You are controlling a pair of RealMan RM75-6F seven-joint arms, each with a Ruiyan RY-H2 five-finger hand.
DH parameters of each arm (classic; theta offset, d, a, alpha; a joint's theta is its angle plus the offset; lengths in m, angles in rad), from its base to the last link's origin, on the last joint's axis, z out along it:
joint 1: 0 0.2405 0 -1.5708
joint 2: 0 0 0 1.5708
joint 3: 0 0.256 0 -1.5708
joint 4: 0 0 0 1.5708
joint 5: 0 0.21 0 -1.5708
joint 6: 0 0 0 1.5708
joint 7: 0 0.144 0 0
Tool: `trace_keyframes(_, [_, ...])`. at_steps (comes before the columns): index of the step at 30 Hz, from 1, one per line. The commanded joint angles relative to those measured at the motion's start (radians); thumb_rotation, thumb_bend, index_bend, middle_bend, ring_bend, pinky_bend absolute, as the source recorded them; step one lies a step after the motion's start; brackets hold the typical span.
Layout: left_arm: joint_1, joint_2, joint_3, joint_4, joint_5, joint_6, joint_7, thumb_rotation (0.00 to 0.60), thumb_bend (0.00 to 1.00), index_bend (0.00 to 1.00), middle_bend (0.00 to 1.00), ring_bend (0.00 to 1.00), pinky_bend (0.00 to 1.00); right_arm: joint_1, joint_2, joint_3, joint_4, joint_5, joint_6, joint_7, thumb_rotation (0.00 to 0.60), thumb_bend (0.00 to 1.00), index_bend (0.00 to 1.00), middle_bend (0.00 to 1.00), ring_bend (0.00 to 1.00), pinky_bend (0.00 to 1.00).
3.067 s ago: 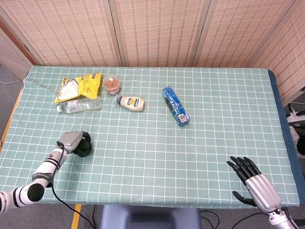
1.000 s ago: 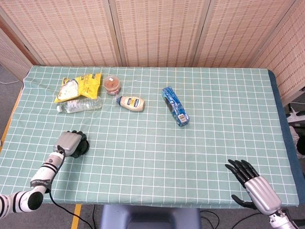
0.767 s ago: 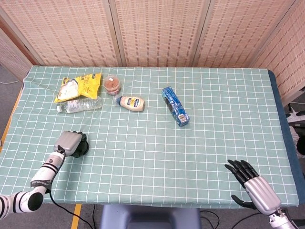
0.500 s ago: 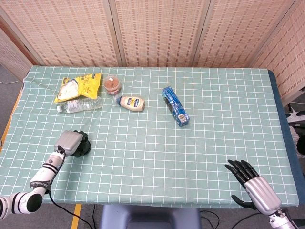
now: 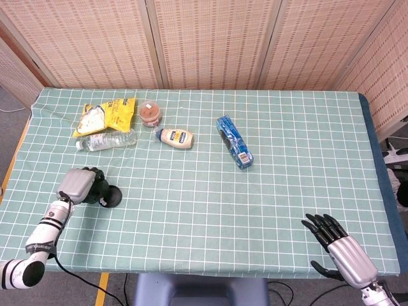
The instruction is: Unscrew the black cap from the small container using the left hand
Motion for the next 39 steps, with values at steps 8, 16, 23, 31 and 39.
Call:
trace_keyframes(8, [0.019,-0.036,0.006,0.150,-0.143,-0.131,-0.019,0.600,0.39,0.31,0.32,0.32,0.35,0.005,0.000,-0.006,-0.003,-0.005,-0.011,0.014,0.600,0.19,0.00,0.00,0.00,0.00])
trace_keyframes(16, [0.022,-0.046,0.005,0.152,-0.123,-0.123,-0.015,0.600,0.36,0.00,0.00,0.00,0.05,0.010,-0.001,-0.010,-0.004,-0.004,-0.028,0.012,0.600,0.19,0.00,0.00,0.00,0.00])
trace_keyframes(23, [0.090,-0.018,0.022,0.054,0.011,0.037,-0.002,0.600,0.33,0.00,0.00,0.00,0.00,0.010,-0.003,-0.011,-0.007,-0.003,-0.031,0.006,0.600,0.19,0.00,0.00,0.00,0.00])
trace_keyframes(31, [0.440,-0.081,0.138,0.073,0.553,0.611,-0.421,0.600,0.33,0.00,0.00,0.00,0.00,-0.001,-0.005,-0.002,-0.007,0.012,-0.013,-0.006,0.600,0.19,0.00,0.00,0.00,0.00])
trace_keyframes(39, [0.594,-0.152,0.193,0.192,0.727,0.801,-0.318,0.600,0.36,0.00,0.00,0.00,0.00,-0.010,-0.015,0.005,-0.021,0.039,-0.026,-0.055,0.600,0.19,0.00,0.00,0.00,0.00])
